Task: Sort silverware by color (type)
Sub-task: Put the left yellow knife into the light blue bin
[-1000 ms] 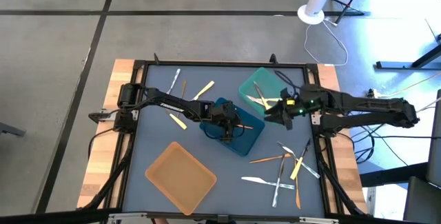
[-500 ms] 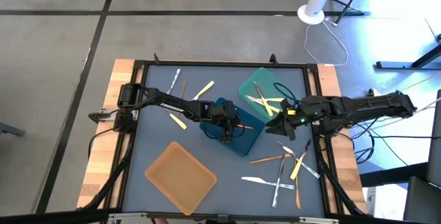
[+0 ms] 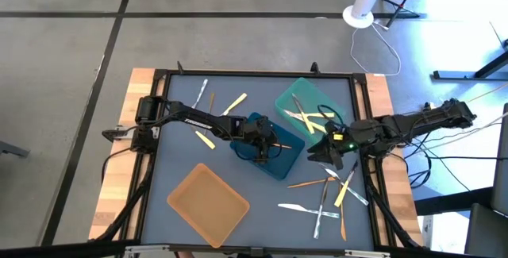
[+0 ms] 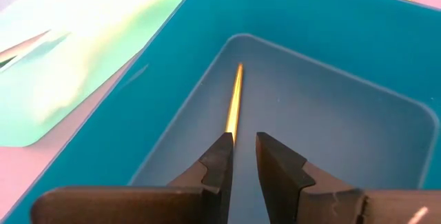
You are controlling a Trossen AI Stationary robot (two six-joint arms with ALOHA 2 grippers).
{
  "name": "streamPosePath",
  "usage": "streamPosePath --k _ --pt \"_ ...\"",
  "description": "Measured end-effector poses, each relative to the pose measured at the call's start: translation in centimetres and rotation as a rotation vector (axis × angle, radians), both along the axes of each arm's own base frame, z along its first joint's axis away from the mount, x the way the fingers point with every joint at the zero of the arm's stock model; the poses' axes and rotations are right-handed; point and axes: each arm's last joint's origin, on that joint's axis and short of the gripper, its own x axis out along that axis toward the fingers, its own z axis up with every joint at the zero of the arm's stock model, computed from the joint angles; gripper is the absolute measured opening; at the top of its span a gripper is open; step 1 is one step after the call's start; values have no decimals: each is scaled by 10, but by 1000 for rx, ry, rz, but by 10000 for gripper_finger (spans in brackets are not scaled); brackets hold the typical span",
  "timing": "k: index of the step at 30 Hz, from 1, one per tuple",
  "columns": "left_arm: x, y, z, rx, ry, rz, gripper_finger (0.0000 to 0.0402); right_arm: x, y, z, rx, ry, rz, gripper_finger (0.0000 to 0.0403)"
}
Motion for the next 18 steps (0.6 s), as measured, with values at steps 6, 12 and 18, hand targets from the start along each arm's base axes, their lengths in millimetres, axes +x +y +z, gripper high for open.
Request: streamPosePath --k 6,12,18 --pt "0 0 0 0 0 0 59 -3 9 0 -12 -4 21 205" --pt "0 0 0 0 0 0 59 -6 18 0 -3 -2 60 205" --pt "0 0 0 0 0 0 59 -11 30 0 4 4 129 205"
